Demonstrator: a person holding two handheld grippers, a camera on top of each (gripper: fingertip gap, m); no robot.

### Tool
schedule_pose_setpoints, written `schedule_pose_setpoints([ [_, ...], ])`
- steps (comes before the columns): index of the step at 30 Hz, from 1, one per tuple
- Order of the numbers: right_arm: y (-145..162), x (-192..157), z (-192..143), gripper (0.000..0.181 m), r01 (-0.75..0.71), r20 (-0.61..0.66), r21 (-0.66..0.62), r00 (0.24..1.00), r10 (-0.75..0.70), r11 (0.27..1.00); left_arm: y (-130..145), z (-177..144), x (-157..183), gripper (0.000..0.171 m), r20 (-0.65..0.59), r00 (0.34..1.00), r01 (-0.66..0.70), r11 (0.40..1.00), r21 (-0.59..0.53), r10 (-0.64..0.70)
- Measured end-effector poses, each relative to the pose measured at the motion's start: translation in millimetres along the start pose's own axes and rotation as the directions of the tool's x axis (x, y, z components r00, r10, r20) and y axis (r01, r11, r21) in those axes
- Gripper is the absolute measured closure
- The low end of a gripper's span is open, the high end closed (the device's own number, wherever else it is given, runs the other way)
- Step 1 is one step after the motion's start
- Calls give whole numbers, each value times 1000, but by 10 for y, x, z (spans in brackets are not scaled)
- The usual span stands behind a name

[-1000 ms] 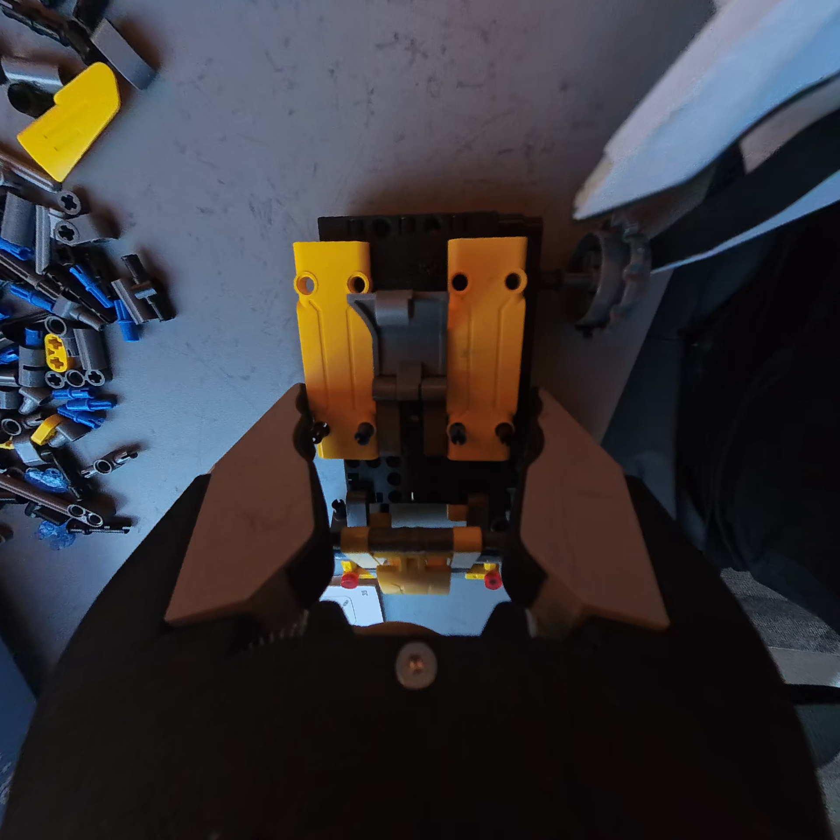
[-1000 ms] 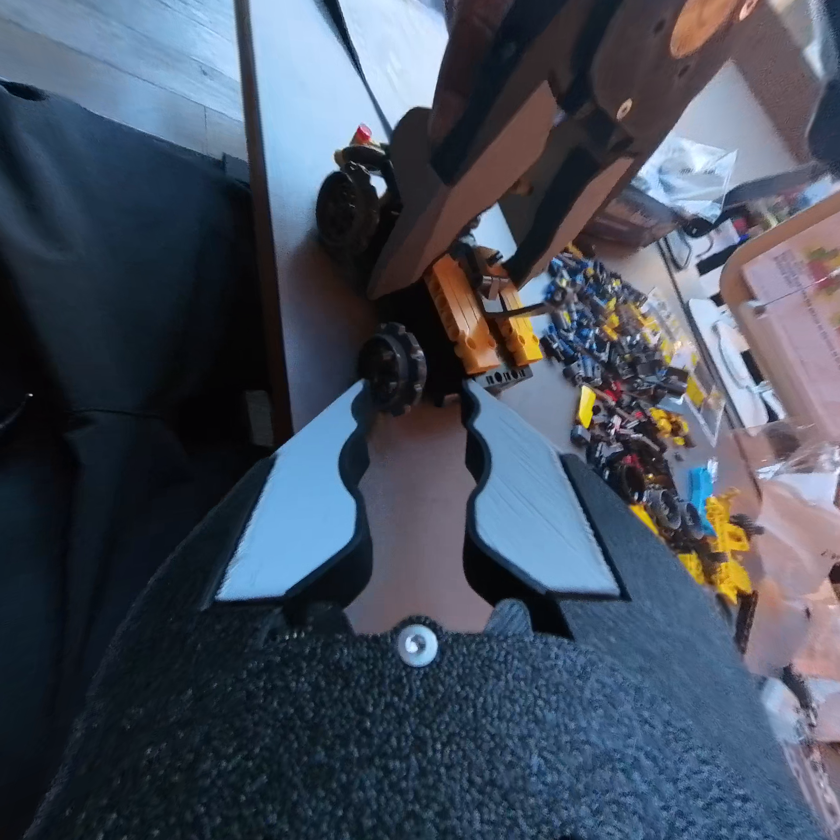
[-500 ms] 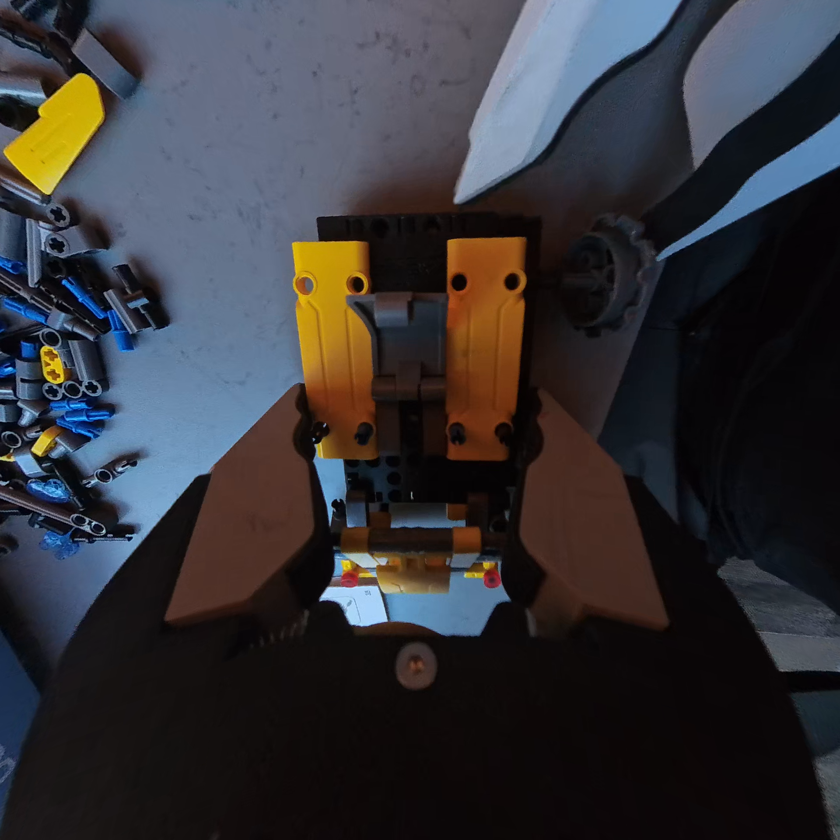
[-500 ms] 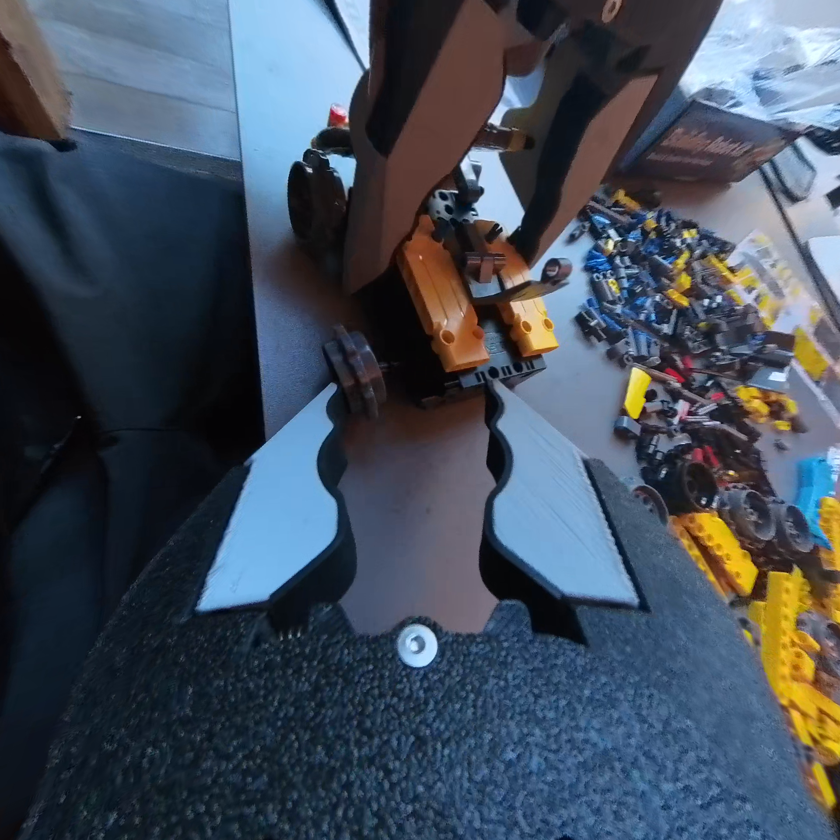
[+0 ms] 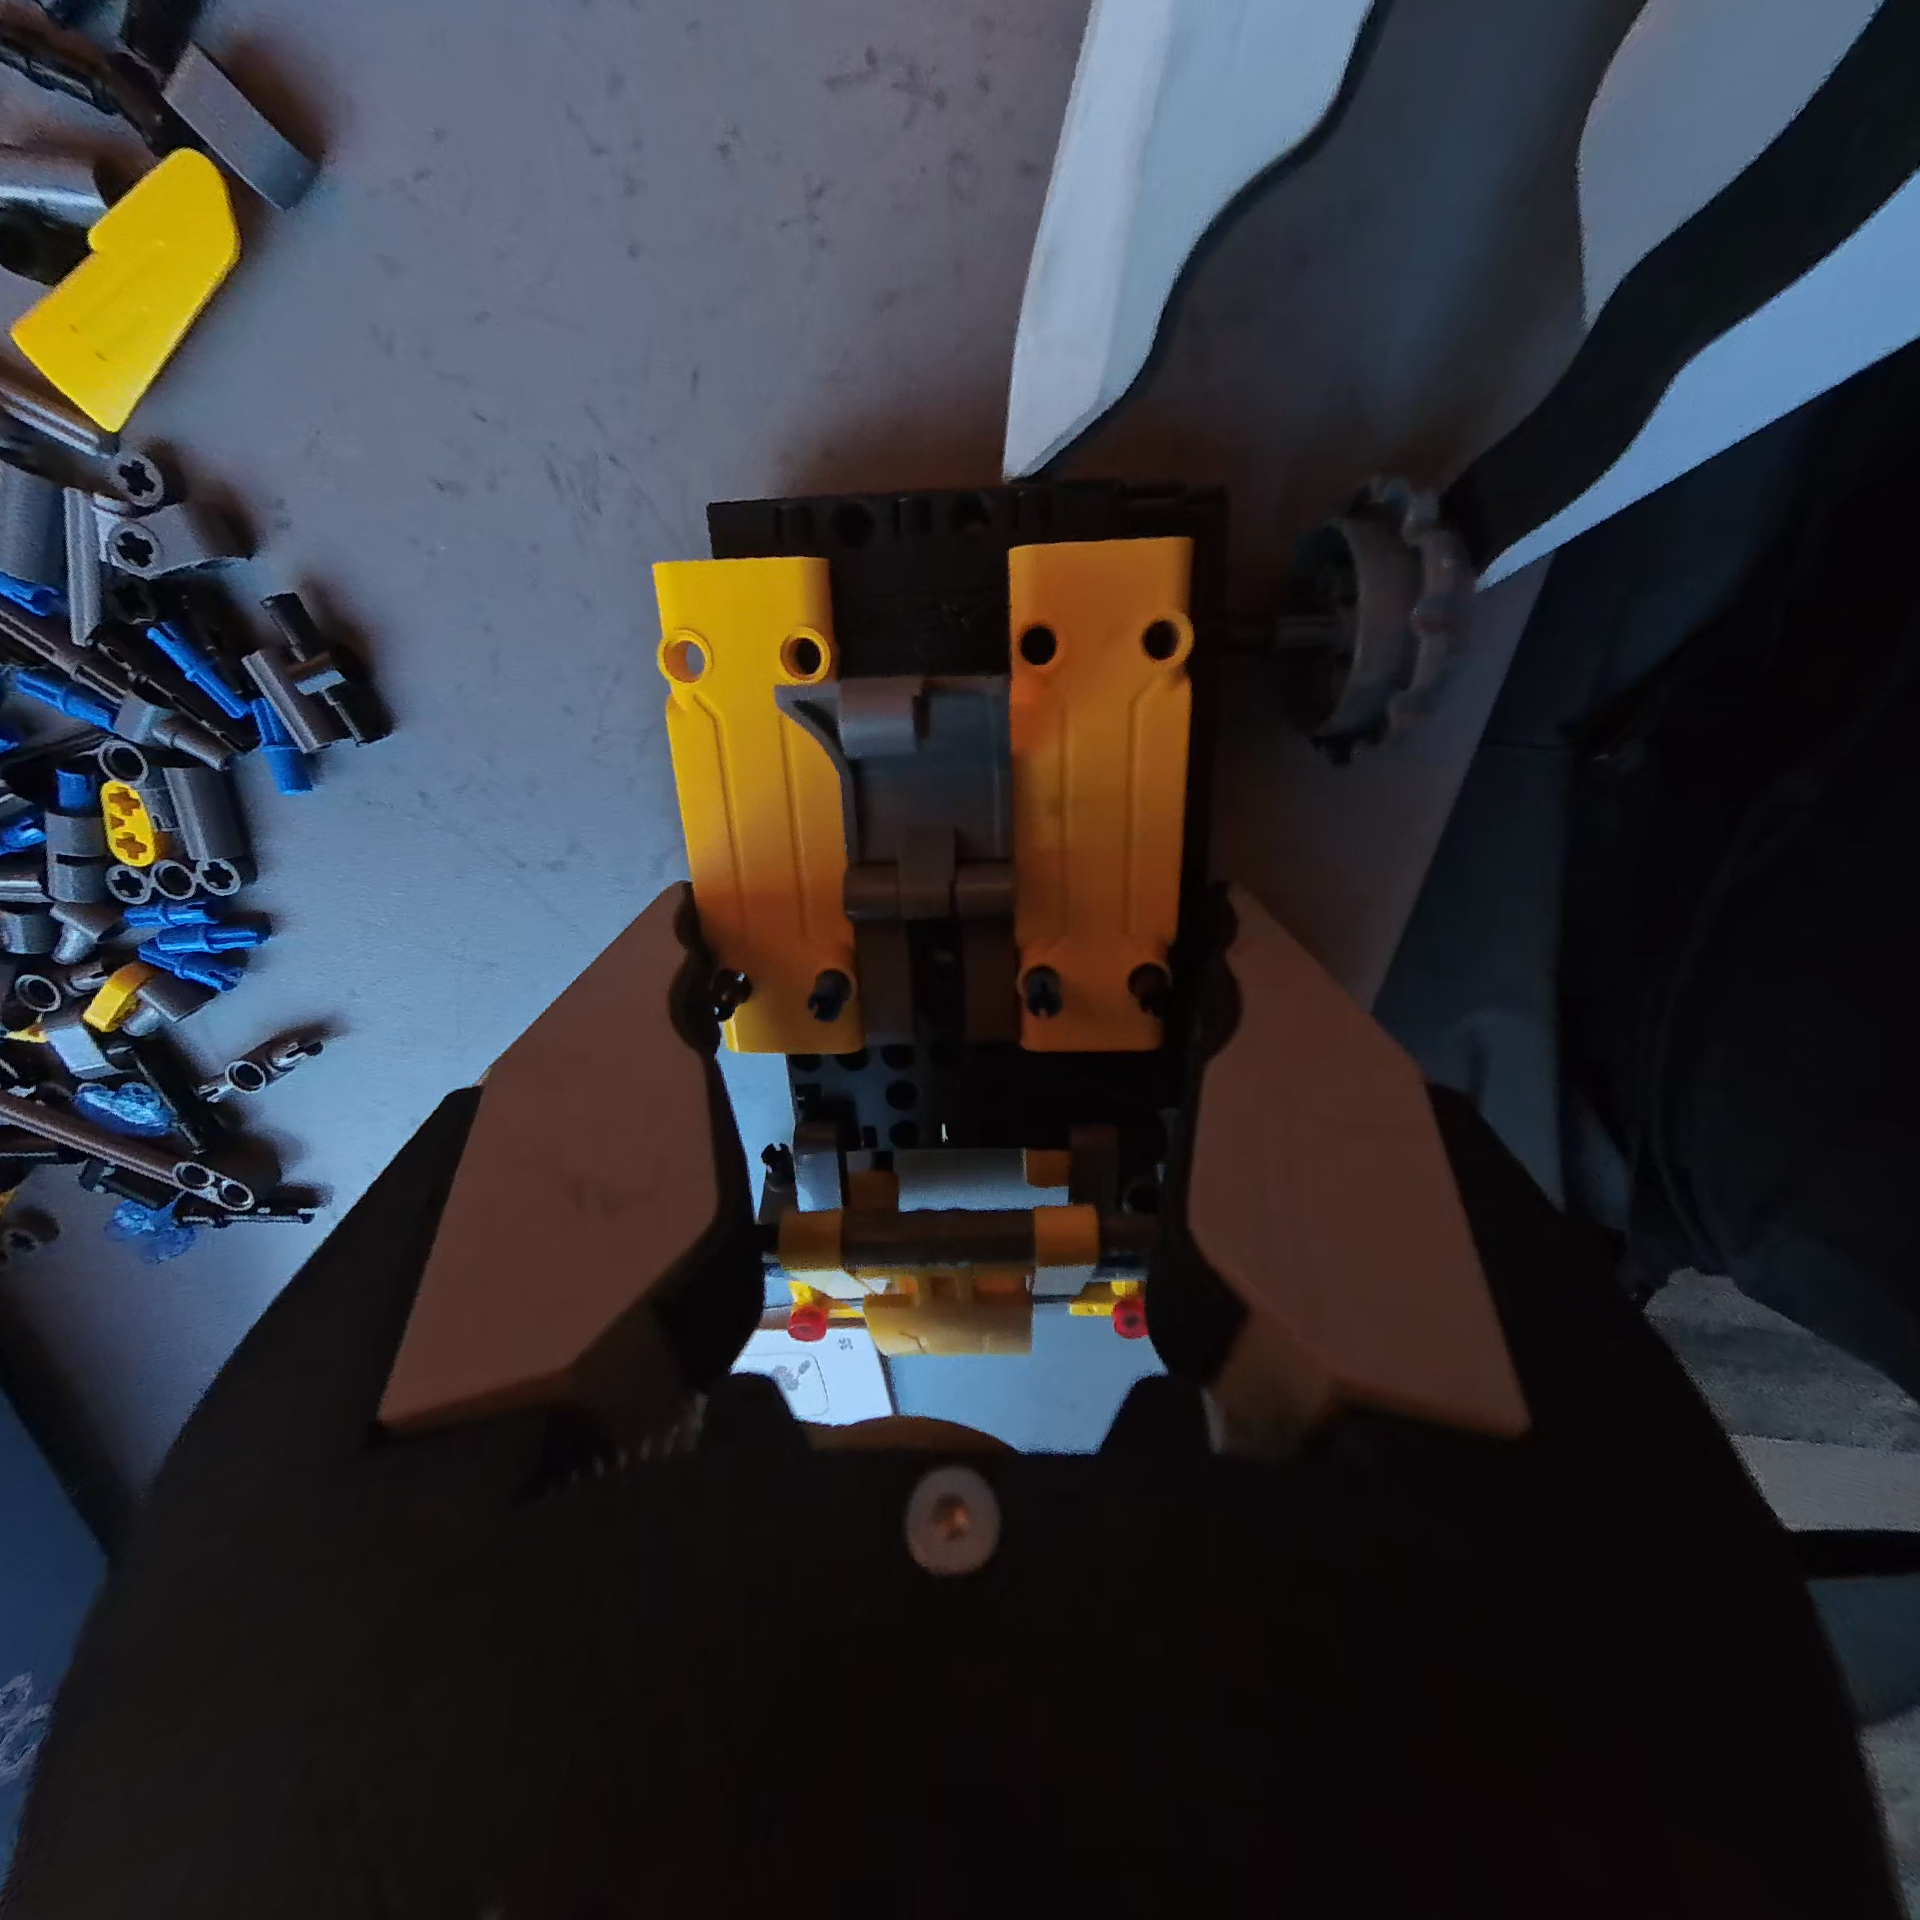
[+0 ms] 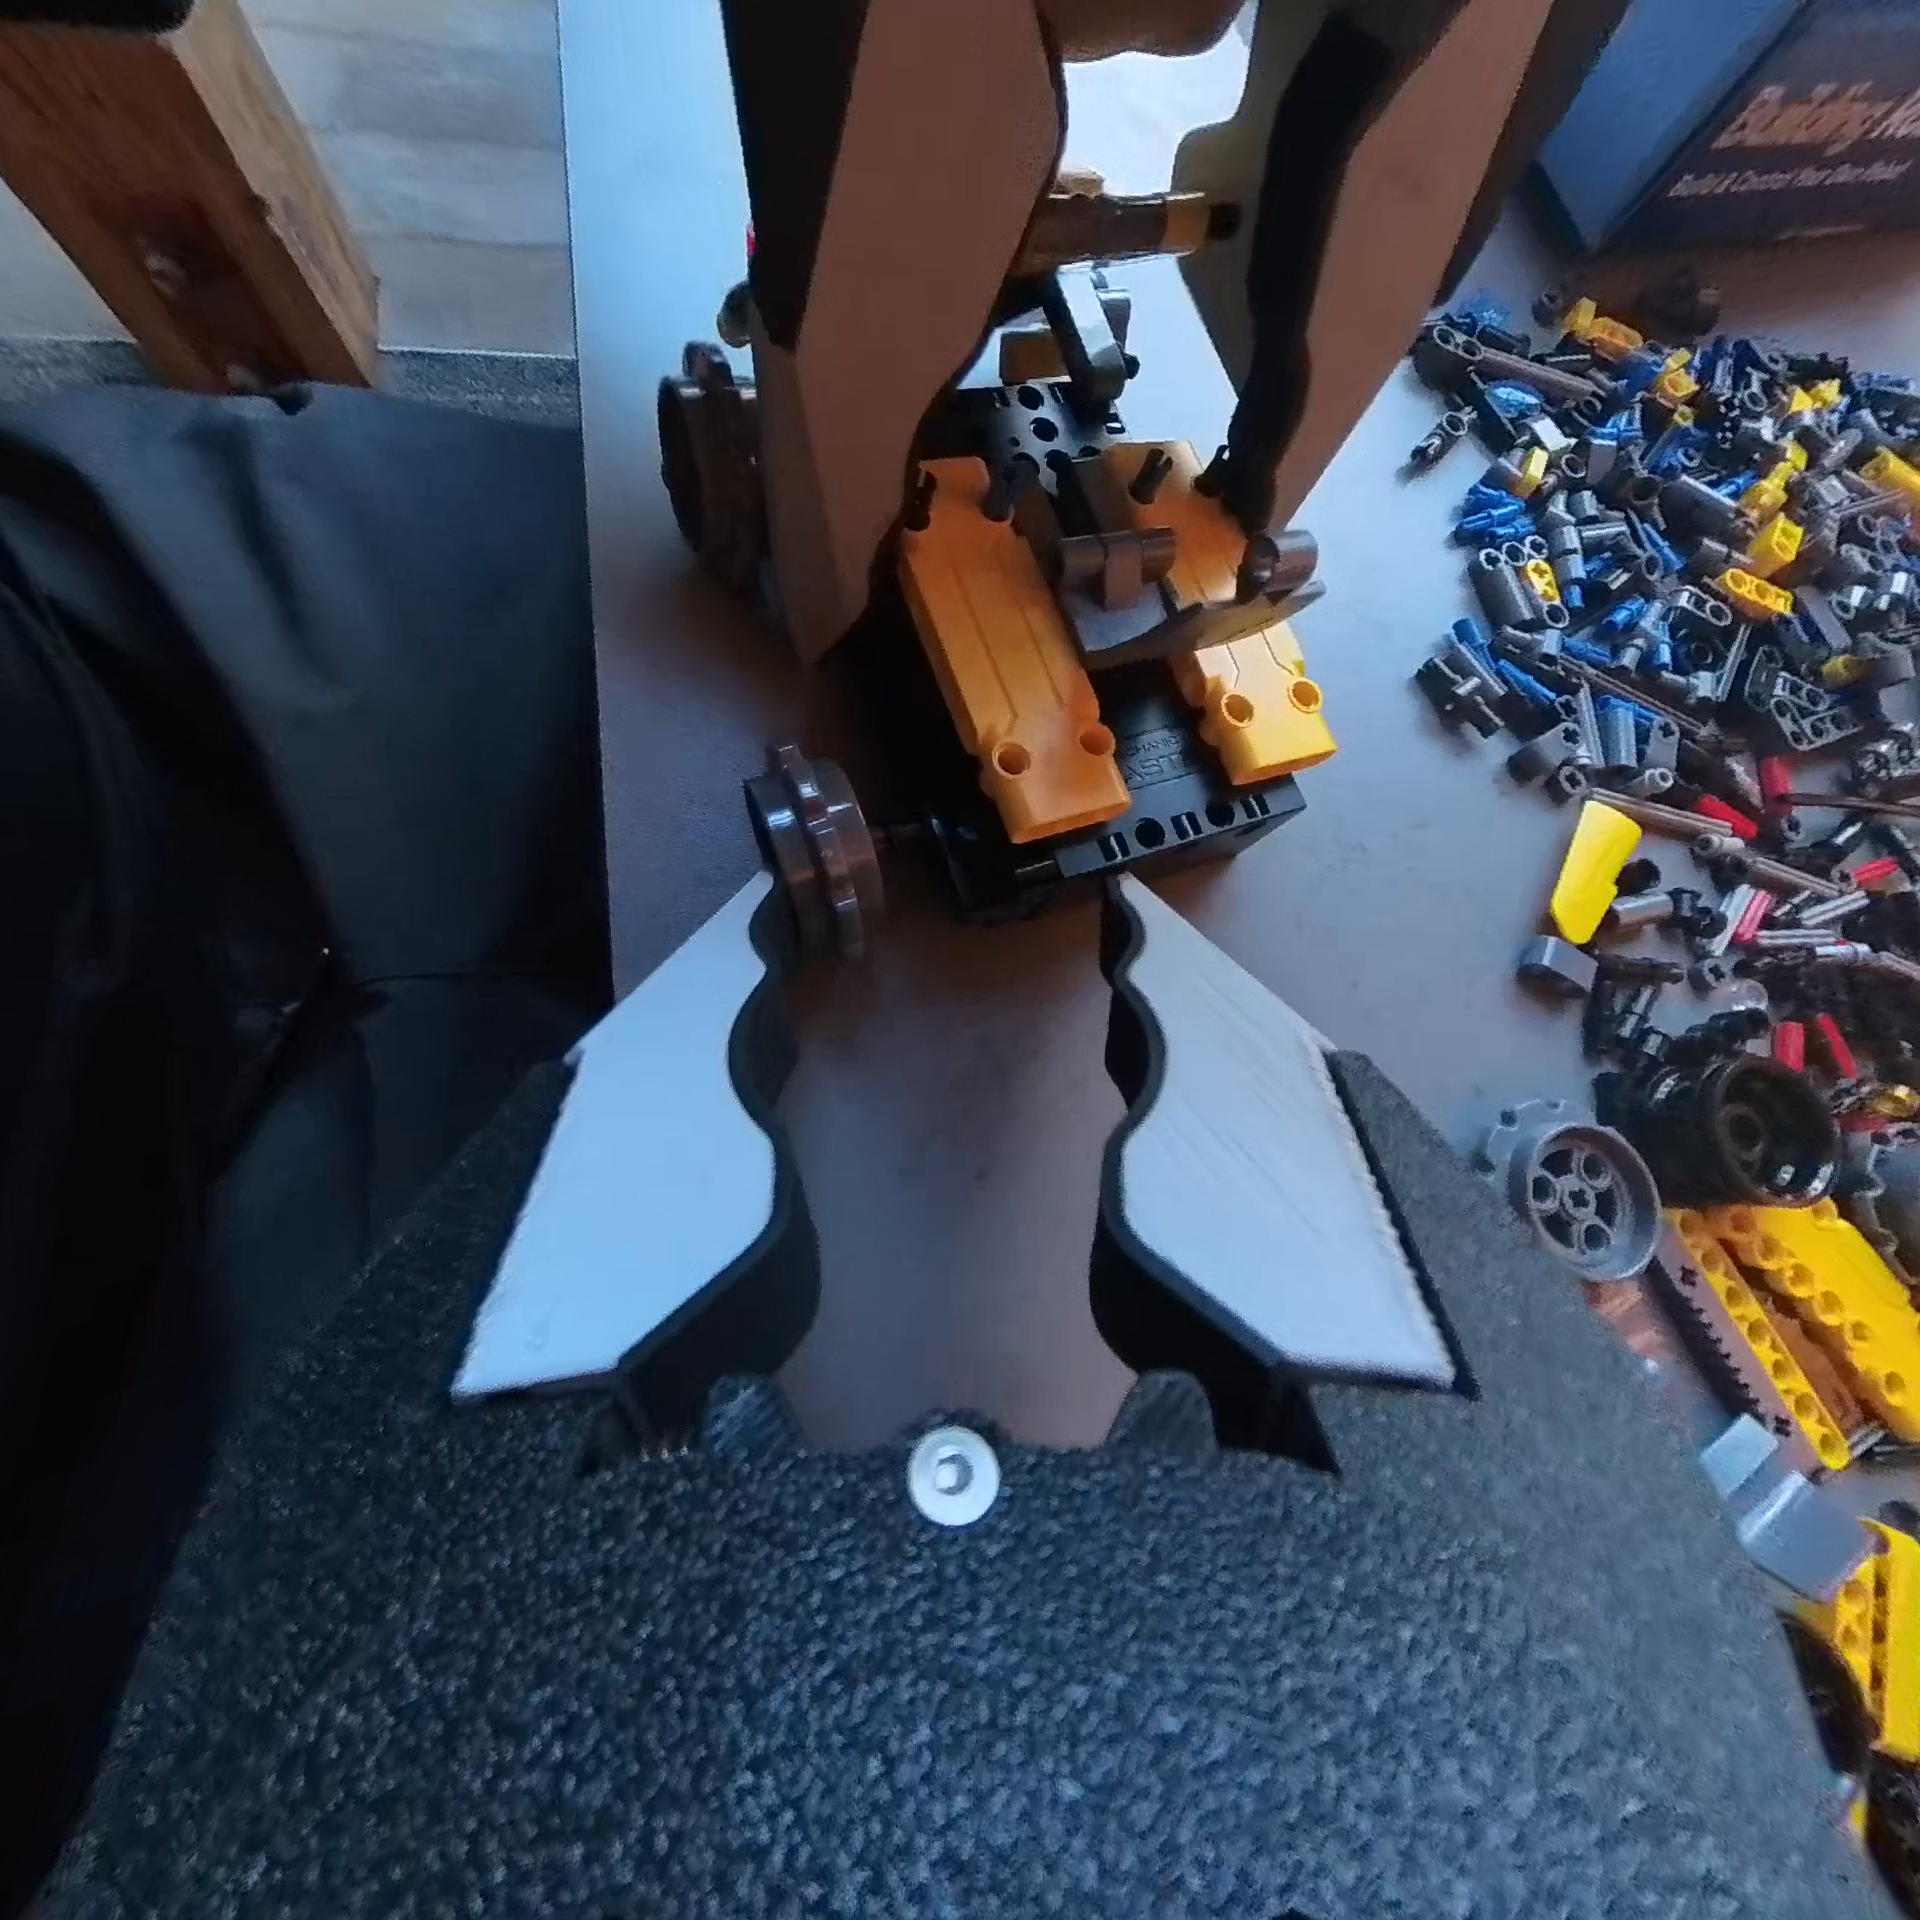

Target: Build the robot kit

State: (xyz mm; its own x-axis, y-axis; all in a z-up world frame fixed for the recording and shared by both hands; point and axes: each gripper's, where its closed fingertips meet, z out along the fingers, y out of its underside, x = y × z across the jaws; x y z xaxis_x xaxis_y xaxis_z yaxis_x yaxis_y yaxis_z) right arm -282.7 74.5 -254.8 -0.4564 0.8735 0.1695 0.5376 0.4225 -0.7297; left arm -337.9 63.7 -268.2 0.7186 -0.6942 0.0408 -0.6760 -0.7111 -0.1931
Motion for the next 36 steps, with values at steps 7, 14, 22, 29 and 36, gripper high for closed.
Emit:
schedule_pose_setpoints([
  [7,3,30,22,126,-57,35,-20,998,58,998,9,3,-4,81,10,1000,8,1000,-9,-8],
  [14,2,43,36,127,-61,46,-2,997,61,998,29,5,-6,79,19,1000,-3,1000,-31,4],
  [22,-7,41,15,119,-49,32,21,998,48,999,43,12,3,80,29,999,-15,996,-93,17],
  [29,-19,50,-61,122,-36,-37,49,999,38,998,18,9,5,79,23,1000,-14,999,-44,15],
  [36,-5,64,-126,120,-41,-68,73,997,46,997,-64,-110,47,62,-74,994,91,991,96,-84],
])
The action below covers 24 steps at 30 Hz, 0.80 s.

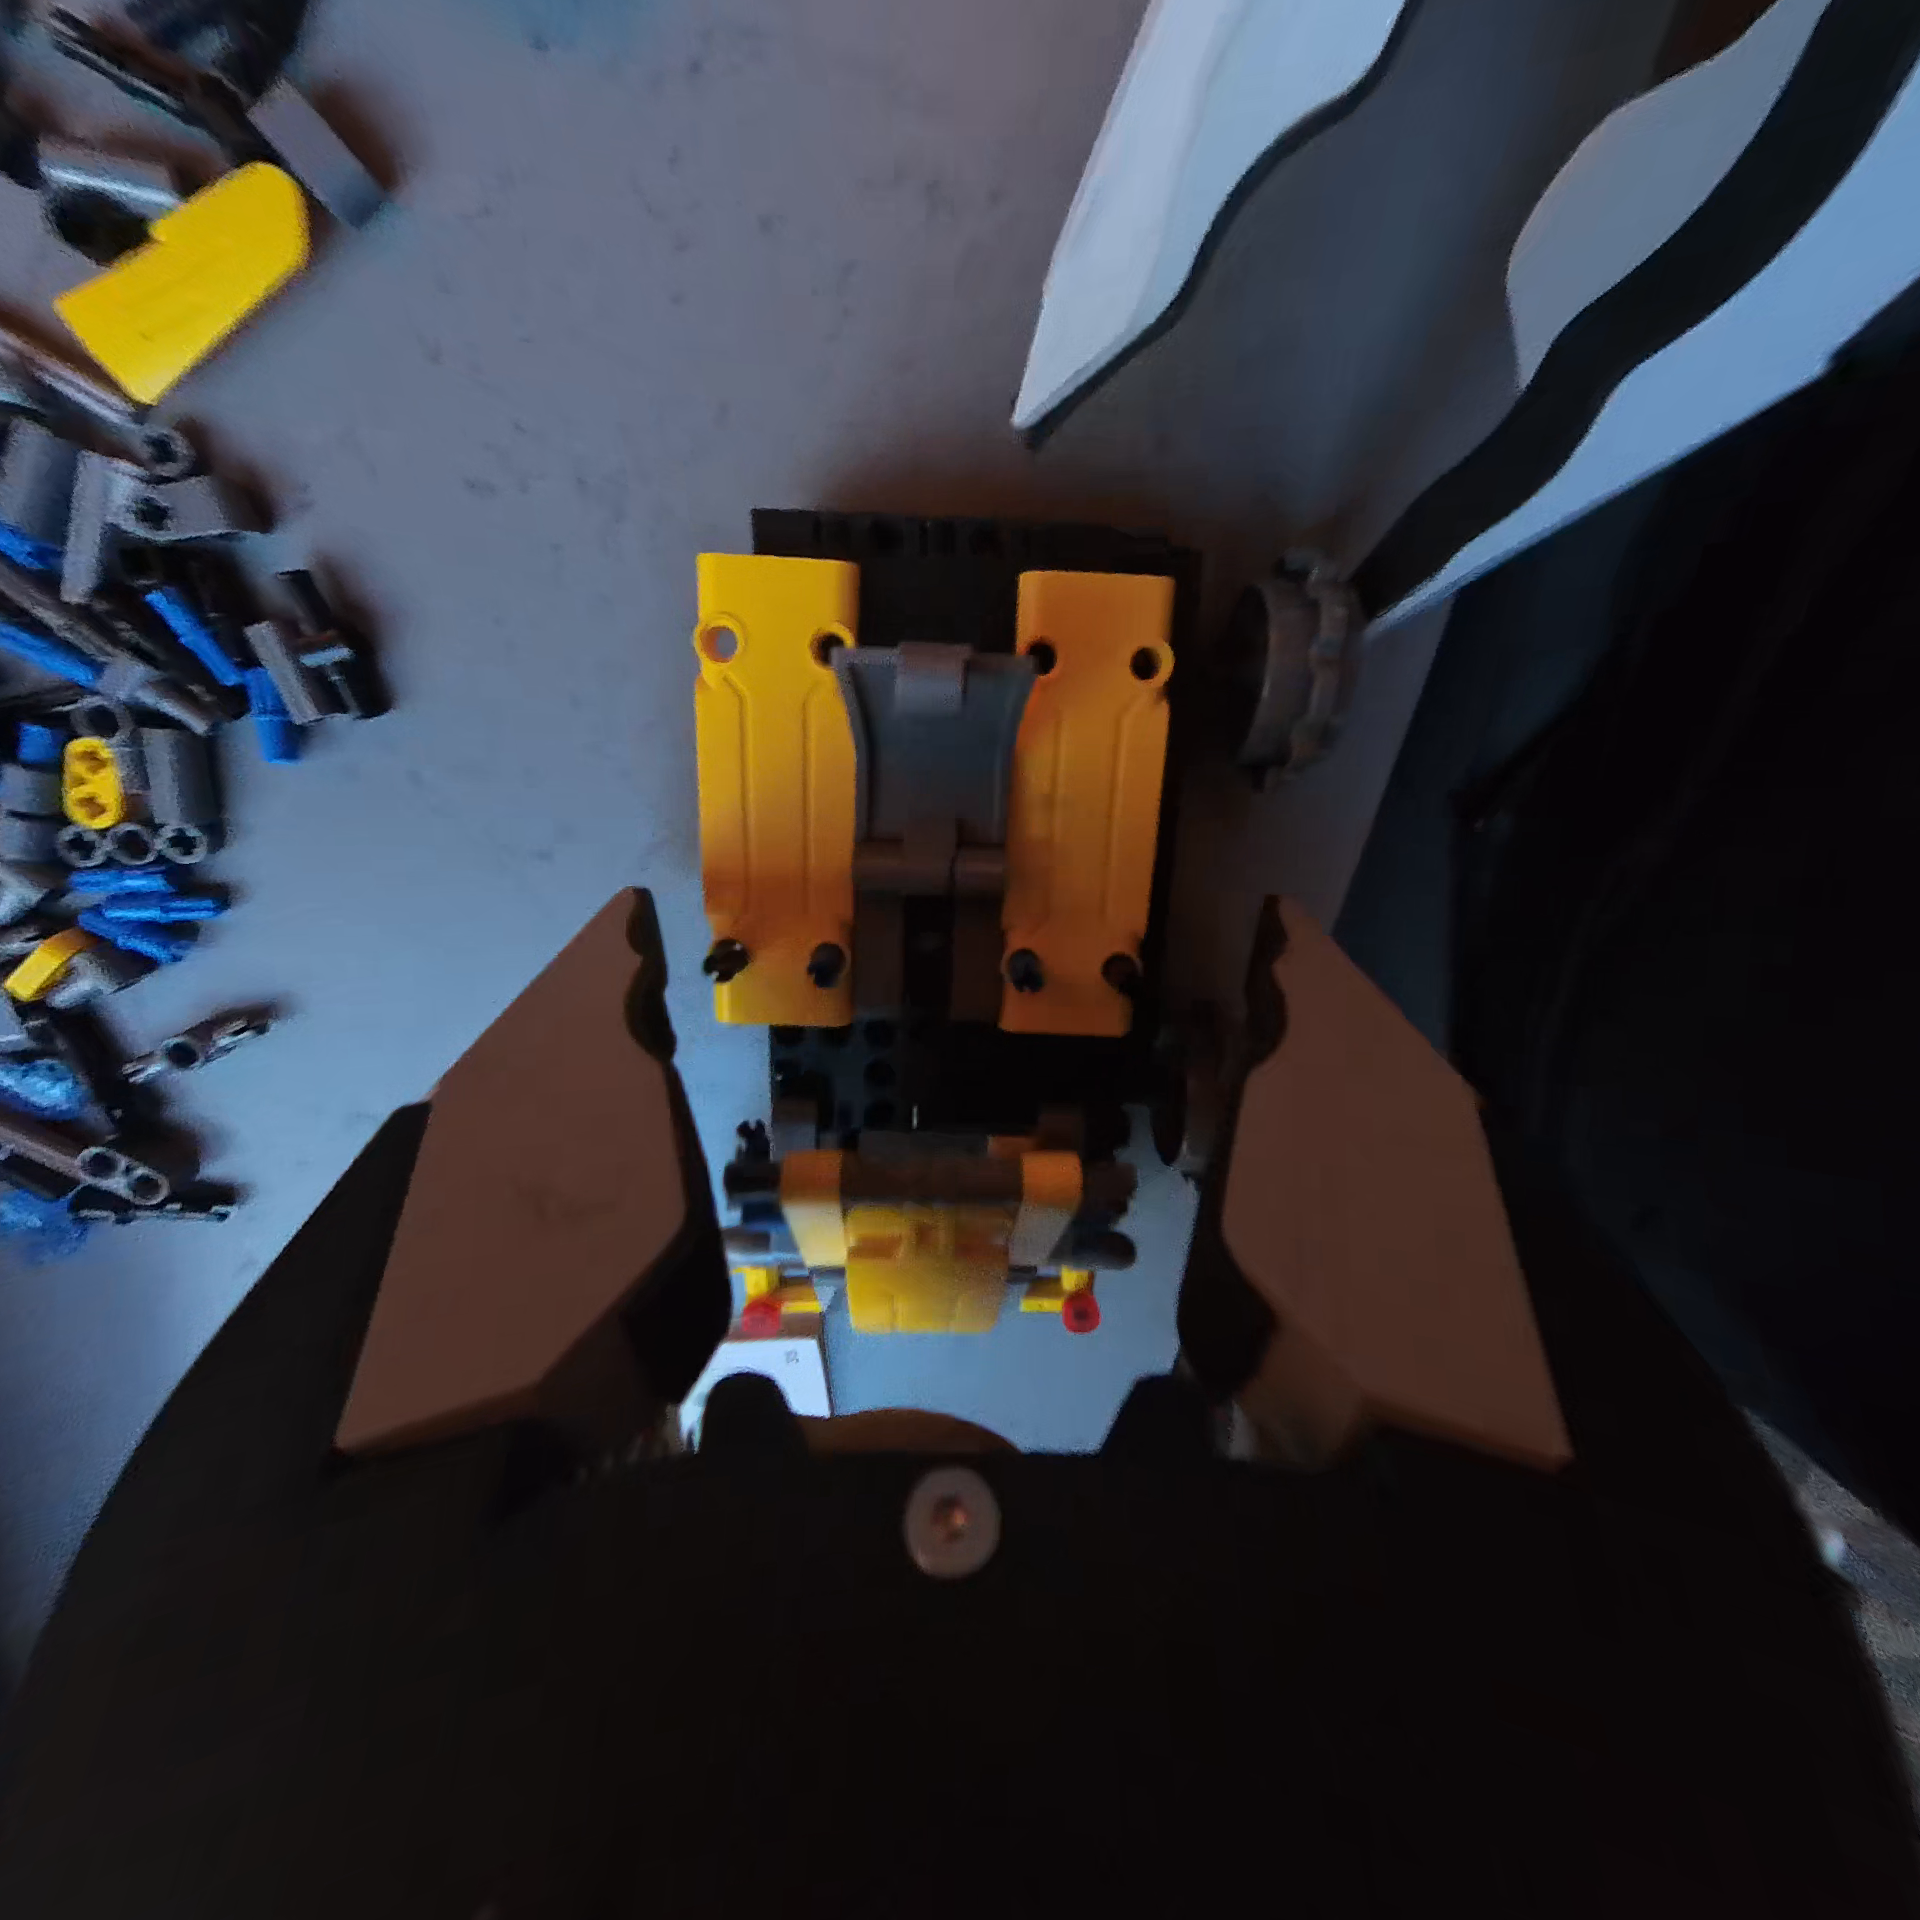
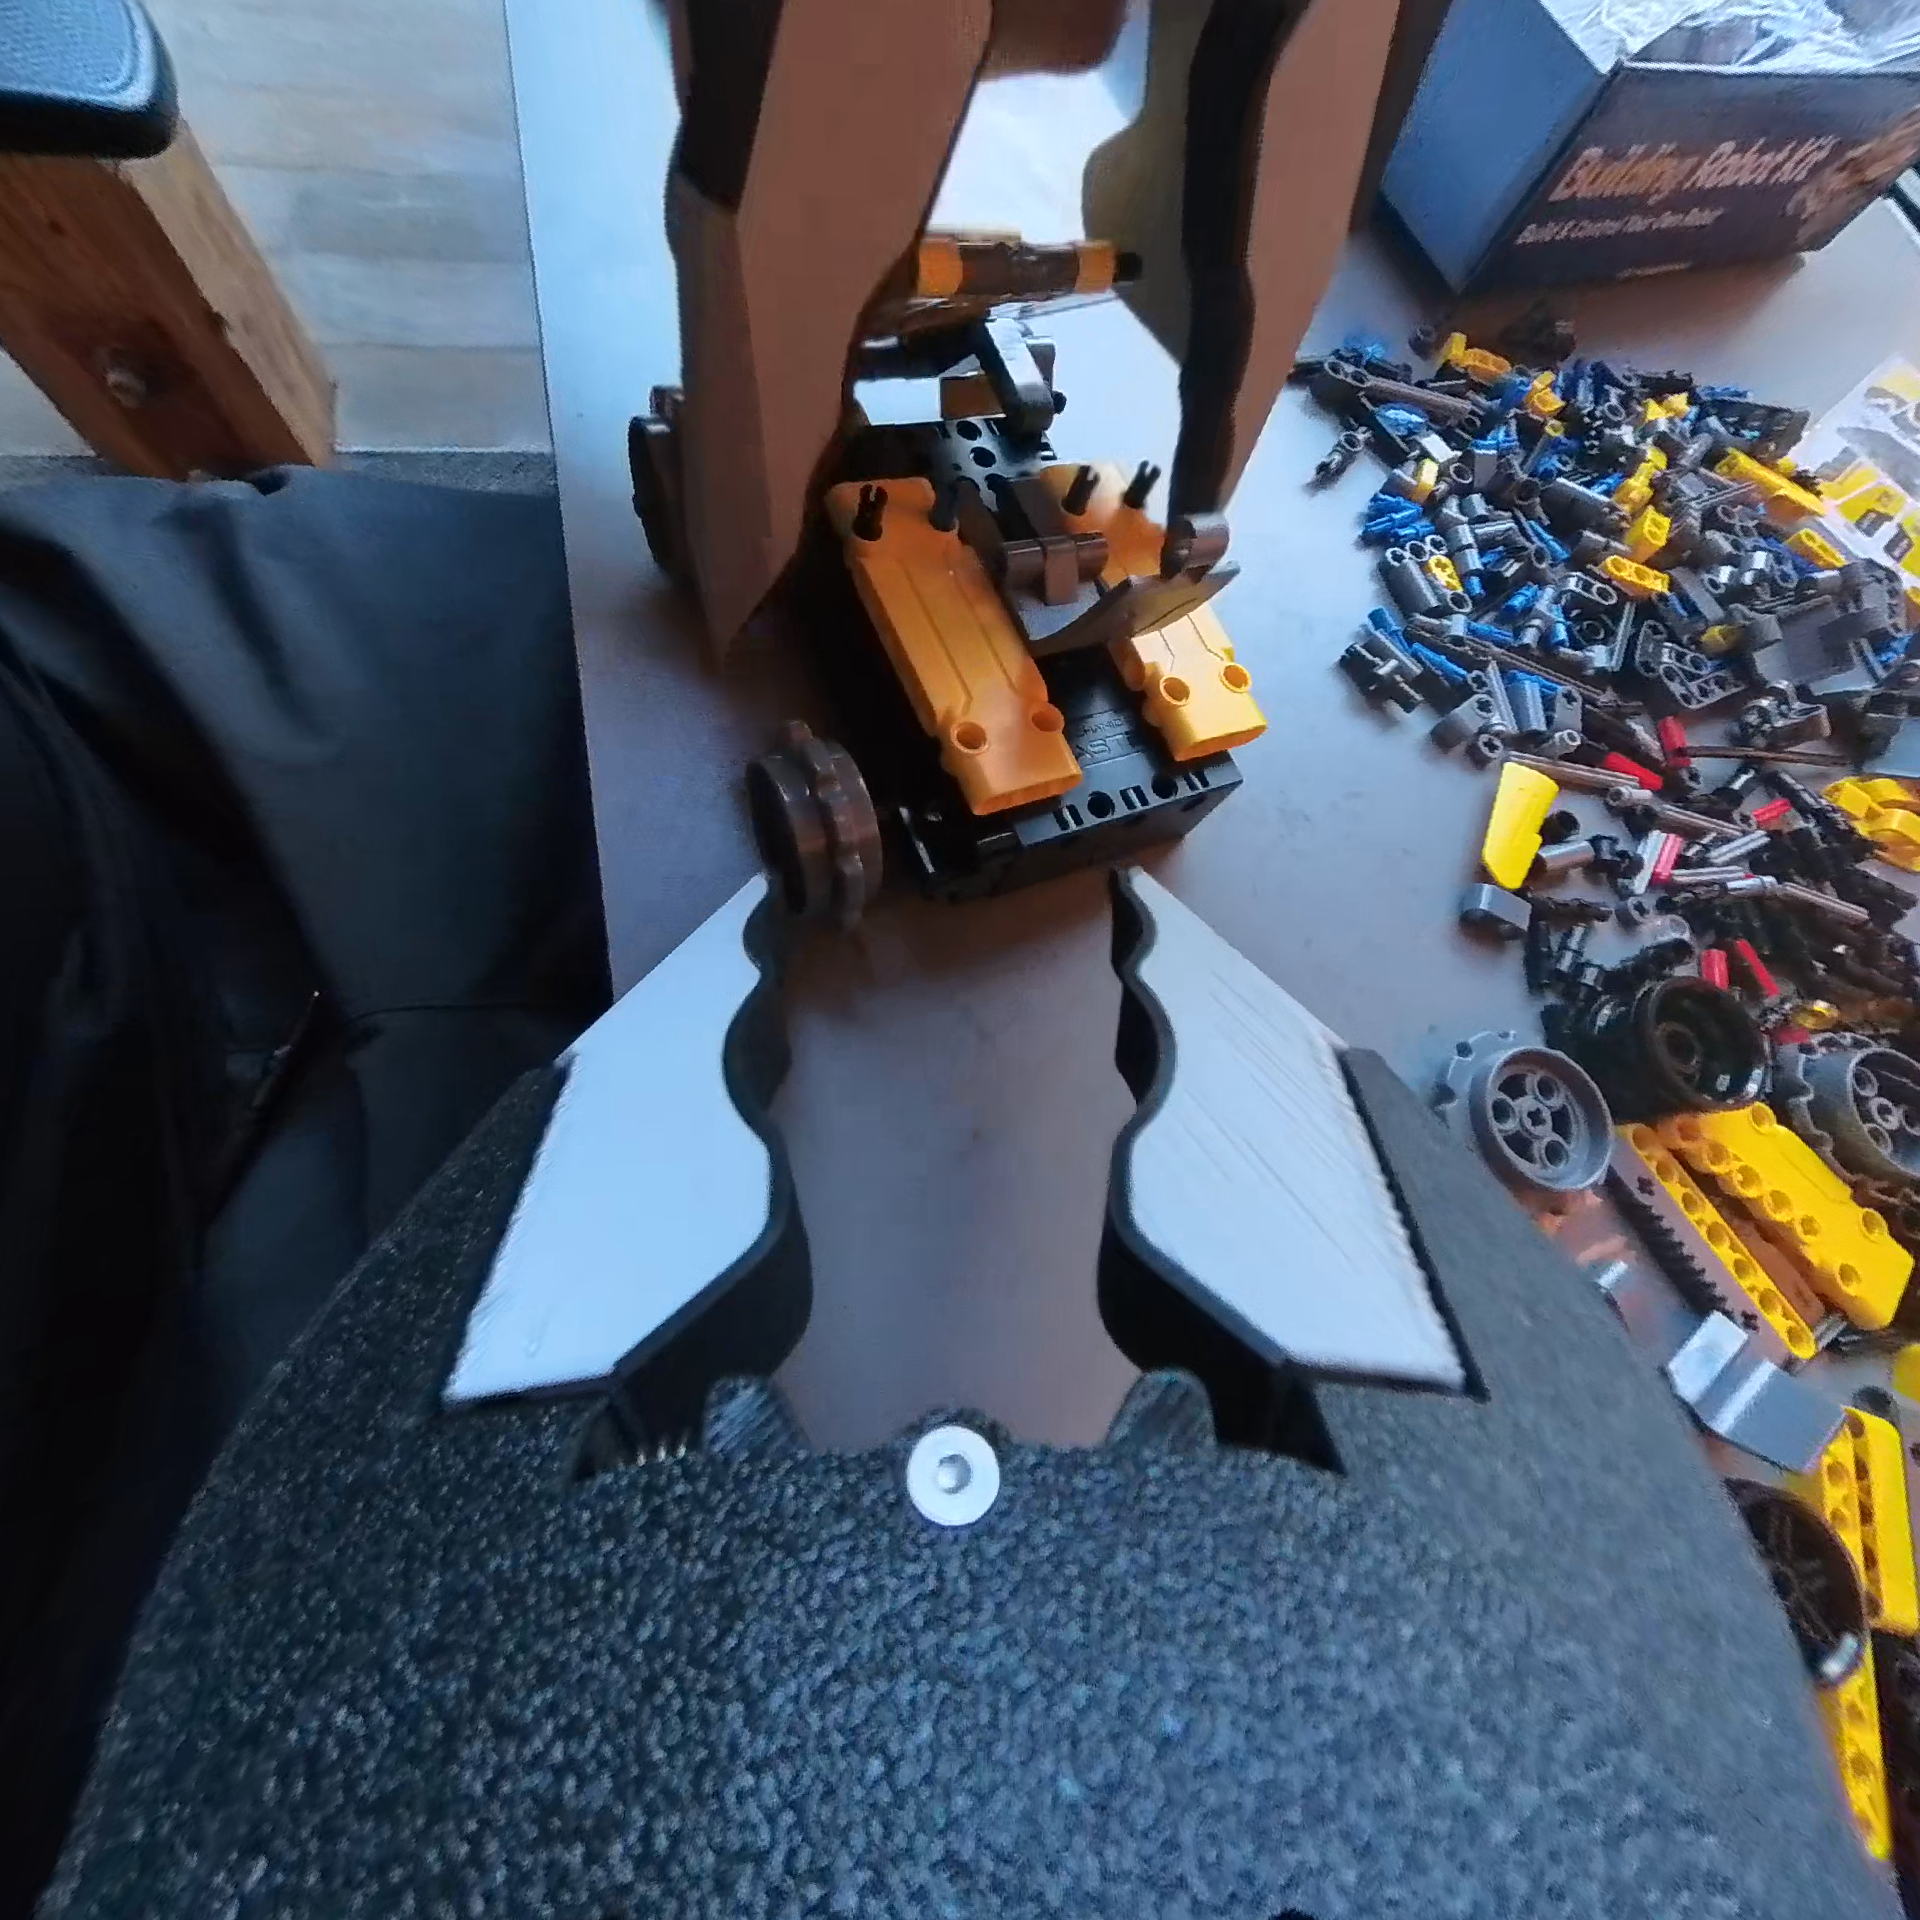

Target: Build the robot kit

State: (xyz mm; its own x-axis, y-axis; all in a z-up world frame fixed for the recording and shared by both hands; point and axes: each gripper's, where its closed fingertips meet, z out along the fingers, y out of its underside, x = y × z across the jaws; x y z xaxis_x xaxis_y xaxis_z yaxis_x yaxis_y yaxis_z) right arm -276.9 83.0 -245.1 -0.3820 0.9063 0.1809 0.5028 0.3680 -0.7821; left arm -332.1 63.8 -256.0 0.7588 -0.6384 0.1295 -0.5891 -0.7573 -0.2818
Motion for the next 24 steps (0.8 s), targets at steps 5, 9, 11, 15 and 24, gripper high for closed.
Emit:
schedule_pose_setpoints([
  [5,-72,67,-111,117,-17,-57,81,998,21,997,-252,-536,-57,50,25,997,67,940,335,-80],
  [9,-210,99,-235,115,-10,-106,195,994,32,981,-230,-1071,-85,54,23,972,167,752,637,-235],
  [11,-303,106,-314,115,-2,-132,264,990,38,964,-82,-1182,-77,55,25,951,193,658,728,-308],
  [15,-437,26,-380,120,-1,-108,358,993,42,934,346,-1009,90,56,19,937,205,595,778,-348],
  [24,-453,122,-294,117,28,-107,355,994,11,935,973,-379,87,61,270,894,76,713,697,-359],
])
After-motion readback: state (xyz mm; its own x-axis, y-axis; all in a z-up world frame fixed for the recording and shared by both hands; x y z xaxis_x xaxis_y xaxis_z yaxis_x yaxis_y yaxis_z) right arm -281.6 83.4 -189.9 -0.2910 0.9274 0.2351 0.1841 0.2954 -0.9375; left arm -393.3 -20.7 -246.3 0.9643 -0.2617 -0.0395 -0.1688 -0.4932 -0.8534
